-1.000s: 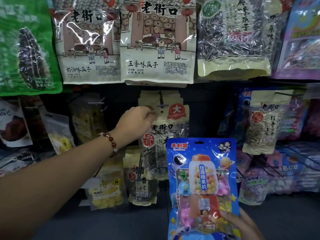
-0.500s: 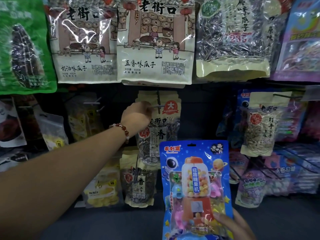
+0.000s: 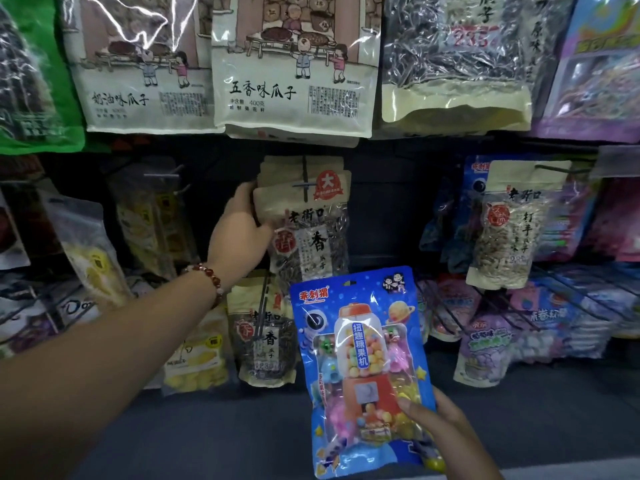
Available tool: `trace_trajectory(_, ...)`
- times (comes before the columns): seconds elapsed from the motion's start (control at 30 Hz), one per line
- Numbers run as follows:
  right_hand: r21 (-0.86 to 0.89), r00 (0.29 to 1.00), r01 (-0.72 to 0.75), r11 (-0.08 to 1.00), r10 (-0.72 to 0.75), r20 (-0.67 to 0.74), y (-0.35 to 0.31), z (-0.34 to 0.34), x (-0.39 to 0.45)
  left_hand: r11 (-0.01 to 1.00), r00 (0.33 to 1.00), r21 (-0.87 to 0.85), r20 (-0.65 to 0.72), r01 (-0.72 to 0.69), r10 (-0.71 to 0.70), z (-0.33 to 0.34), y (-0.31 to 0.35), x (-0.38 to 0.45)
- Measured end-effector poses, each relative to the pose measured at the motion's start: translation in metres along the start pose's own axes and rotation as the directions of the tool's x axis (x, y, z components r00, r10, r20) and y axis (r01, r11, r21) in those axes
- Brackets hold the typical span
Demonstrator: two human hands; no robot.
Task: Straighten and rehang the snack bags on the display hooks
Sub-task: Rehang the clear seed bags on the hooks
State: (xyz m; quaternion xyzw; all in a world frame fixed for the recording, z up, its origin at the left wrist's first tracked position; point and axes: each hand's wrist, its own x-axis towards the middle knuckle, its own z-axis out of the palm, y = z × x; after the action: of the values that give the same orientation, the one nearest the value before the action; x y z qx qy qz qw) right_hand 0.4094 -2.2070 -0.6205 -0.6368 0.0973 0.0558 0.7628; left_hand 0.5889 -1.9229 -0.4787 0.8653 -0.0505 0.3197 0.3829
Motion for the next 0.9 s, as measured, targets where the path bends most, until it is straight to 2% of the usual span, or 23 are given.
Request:
trace_trajectory(0.13, -0.021, 1.0, -0.004, 1.0, 0.004, -0.01, 0.008, 0.004, -0.001, 0.99, 0.988, 0.086, 0.099, 0.109, -0.117, -0.002, -0.026, -0.057)
trace_trajectory(0.2, -0.036, 1.0, -0.02, 0.999, 0.02, 0.008, 0.014, 0.005, -0.001, 0.994, 0.976, 0.043, 0.191, 0.096, -0.102, -0.003, -0.03, -0.092)
trace_trajectory(0.27, -0.073, 0.999, -0.036, 0.997, 0.038, 0.028, 0.018, 0.006, -0.002, 0.989, 0.953, -0.099, 0.293, 0.108, -0.075, -0.004, -0.026, -0.124)
trace_trajectory(0.3, -0.088, 0.998, -0.041, 0.995, 0.045, 0.042, 0.02, 0.006, -0.003, 0.963, 0.933, -0.213, 0.349, 0.168, -0.085, -0.004, -0.021, -0.138)
trace_trajectory(0.37, -0.111, 0.996, -0.06, 0.992, 0.066, 0.053, 0.023, 0.004, -0.005, 0.843, 0.877, -0.413, 0.463, 0.343, -0.13, -0.005, -0.008, -0.16)
trace_trajectory(0.4, -0.122, 0.996, -0.068, 0.99, 0.075, 0.051, 0.024, 0.003, -0.007, 0.788, 0.85, -0.457, 0.504, 0.413, -0.153, -0.004, -0.002, -0.169)
trace_trajectory(0.47, -0.139, 0.994, -0.084, 0.987, 0.092, 0.051, 0.027, -0.004, -0.009, 0.738, 0.834, -0.493, 0.525, 0.461, -0.17, 0.0, 0.003, -0.182)
trace_trajectory(0.67, -0.32, 0.999, -0.023, 0.947, 0.029, 0.014, 0.036, -0.021, -0.023, 0.835, 0.83, -0.356, 0.522, 0.42, -0.195, 0.02, 0.008, -0.196)
trace_trajectory(0.8, -0.299, 0.995, 0.077, 0.951, -0.091, -0.031, 0.027, -0.032, -0.037, 0.905, 0.824, -0.319, 0.563, 0.282, -0.058, 0.037, 0.03, -0.203)
trace_trajectory(0.9, -0.267, 0.982, 0.125, 0.955, -0.158, -0.103, 0.014, -0.047, -0.047, 0.91, 0.822, -0.339, 0.57, 0.239, -0.004, 0.048, 0.053, -0.205)
